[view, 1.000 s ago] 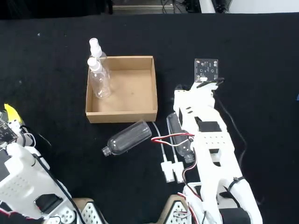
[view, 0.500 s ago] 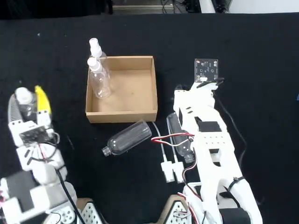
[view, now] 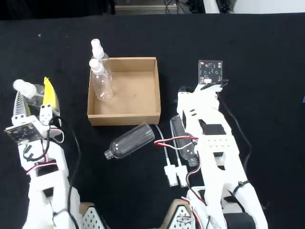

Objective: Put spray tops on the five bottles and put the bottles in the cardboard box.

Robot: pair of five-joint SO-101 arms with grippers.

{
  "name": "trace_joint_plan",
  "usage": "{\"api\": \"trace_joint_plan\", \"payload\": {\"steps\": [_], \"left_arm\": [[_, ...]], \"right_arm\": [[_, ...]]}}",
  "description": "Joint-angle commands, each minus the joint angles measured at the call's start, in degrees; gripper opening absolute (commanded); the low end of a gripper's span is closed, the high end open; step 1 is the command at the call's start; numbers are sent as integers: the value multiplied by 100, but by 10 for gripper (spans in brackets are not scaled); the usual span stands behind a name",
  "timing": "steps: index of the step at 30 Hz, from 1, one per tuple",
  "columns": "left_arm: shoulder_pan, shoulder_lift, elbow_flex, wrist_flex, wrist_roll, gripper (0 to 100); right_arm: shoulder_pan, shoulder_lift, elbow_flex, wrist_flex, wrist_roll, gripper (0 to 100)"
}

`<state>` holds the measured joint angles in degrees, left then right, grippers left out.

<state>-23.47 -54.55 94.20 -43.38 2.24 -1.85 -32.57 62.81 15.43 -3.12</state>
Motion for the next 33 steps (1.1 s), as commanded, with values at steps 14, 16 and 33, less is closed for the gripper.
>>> {"api": "trace_joint_plan", "payload": {"steps": [14,16,33], "left_arm": [[2176,-3235,-145,3323,141,30],[2325,-3191,-145,3323,141,30],[2492,-624,-989,1943,141,30]], "right_arm": [[132,-268,-66,-193,70,11],[132,-268,-66,-193,70,11],[114,-268,-48,-193,70,11]]}}
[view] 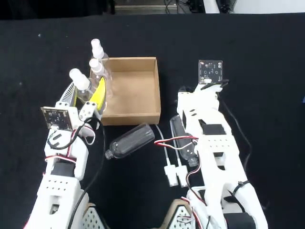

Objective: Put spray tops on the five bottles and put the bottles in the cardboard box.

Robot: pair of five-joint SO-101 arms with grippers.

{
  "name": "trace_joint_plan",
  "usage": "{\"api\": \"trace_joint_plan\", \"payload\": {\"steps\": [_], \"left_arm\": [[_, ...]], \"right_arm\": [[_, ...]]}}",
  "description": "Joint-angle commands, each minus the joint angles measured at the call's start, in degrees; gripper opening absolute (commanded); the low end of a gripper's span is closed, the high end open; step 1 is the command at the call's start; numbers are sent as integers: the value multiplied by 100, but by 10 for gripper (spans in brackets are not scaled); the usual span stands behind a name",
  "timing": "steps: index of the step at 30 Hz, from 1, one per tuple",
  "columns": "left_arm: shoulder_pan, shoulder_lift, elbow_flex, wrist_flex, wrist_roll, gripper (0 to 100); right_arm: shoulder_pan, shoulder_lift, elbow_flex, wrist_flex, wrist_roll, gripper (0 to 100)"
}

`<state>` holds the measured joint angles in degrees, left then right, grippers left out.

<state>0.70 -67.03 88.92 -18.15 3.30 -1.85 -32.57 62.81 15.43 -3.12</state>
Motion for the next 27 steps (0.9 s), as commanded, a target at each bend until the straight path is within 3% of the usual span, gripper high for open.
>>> {"api": "trace_joint_plan", "payload": {"steps": [1,12,27], "left_arm": [[92,853,-514,-642,35,30],[136,2971,-655,-2708,0,30],[92,4466,-796,-3736,-18,30]], "right_arm": [[114,-268,-57,-193,70,11],[114,-268,-66,-193,70,11],[114,-268,-66,-193,70,11]]}}
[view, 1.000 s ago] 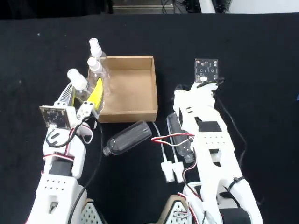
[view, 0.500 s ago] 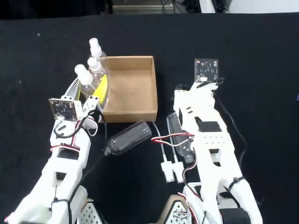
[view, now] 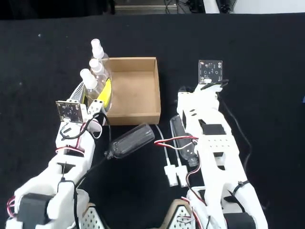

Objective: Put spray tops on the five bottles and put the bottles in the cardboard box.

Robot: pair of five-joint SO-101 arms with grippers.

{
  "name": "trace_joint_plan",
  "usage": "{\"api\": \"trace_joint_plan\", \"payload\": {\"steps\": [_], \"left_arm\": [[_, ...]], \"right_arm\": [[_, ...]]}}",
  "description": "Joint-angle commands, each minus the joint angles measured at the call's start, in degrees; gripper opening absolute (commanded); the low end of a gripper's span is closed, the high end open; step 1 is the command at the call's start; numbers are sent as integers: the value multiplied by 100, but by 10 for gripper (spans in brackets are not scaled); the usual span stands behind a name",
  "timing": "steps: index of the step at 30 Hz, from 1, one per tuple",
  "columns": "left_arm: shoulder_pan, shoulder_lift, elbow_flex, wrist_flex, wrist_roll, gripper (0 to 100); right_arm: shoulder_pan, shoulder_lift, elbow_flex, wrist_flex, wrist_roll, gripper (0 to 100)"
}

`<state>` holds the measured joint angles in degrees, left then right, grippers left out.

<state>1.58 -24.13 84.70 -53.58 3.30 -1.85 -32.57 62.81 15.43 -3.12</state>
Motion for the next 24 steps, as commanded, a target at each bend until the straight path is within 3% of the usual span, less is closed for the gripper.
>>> {"api": "trace_joint_plan", "payload": {"steps": [1,24], "left_arm": [[4,264,-418,-193,-18,30],[-215,1046,-646,-167,-18,30]], "right_arm": [[114,-268,-66,-193,70,11],[114,-268,-66,-193,70,11]]}}
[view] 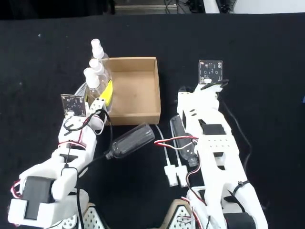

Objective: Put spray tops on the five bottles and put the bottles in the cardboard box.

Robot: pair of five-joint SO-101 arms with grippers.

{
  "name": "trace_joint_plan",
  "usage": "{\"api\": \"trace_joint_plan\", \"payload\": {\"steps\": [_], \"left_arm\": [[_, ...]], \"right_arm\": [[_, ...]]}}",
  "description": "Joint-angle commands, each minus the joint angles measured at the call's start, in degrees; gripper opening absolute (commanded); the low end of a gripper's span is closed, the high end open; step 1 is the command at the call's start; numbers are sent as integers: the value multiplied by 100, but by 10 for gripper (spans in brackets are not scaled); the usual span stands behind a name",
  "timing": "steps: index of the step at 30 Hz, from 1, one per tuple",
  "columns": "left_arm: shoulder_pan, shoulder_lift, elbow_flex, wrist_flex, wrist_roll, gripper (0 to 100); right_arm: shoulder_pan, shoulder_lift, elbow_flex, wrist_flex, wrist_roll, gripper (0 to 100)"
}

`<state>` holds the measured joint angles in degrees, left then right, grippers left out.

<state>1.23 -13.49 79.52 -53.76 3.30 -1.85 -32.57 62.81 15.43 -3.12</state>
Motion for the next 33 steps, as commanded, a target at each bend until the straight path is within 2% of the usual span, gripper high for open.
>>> {"api": "trace_joint_plan", "payload": {"steps": [1,8,16,23,29,33], "left_arm": [[-180,-18,-119,-141,-18,30],[-171,79,-40,-141,-18,31],[-180,888,-233,-193,-18,32],[-180,967,-66,-1125,-35,37],[-207,967,22,-1116,-167,200],[-224,967,110,-1116,-211,216]], "right_arm": [[114,-268,-66,-193,70,11],[114,-268,-66,-193,70,11],[114,-268,-66,-193,70,11],[114,-268,-75,-193,70,11],[114,-268,-75,-193,70,11],[114,-268,-75,-193,70,11]]}}
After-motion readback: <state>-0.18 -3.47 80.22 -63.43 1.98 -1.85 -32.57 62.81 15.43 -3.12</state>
